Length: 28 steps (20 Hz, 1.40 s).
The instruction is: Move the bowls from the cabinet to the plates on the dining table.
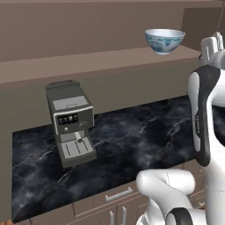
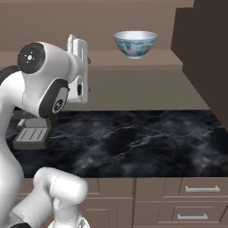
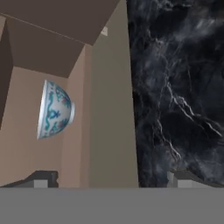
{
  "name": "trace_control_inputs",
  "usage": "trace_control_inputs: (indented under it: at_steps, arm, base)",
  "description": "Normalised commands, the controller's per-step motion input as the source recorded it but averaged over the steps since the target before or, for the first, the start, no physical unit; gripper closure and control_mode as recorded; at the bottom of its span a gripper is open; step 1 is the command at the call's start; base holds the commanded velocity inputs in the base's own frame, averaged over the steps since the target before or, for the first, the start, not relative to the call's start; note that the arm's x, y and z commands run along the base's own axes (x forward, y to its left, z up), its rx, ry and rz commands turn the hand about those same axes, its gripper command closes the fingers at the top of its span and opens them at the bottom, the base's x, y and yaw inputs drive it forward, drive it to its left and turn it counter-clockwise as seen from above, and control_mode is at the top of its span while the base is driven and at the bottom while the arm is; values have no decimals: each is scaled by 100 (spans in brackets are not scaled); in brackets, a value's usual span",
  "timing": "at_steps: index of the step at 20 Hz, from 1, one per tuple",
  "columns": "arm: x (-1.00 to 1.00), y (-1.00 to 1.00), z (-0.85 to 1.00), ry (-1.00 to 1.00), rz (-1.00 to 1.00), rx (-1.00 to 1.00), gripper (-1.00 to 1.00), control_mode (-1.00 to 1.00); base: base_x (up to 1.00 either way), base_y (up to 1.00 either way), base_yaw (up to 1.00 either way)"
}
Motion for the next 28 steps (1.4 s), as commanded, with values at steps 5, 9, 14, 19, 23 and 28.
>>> trace_control_inputs:
  at_steps: [5,9,14,19,23,28]
  arm:
    - [3,10,9,-2,-20,0,-100,-100]
    - [8,15,5,-6,-19,-1,-100,-100]
    - [9,14,4,-6,-20,-1,-100,-100]
    - [17,7,4,-4,-17,-1,-100,-100]
    - [23,6,2,-2,-15,-2,-100,-100]
    - [25,7,1,-1,-12,-1,-100,-100]
  base:
    - [0,0,0]
    - [0,0,0]
    - [0,0,0]
    - [0,0,0]
    - [0,0,0]
    - [0,0,0]
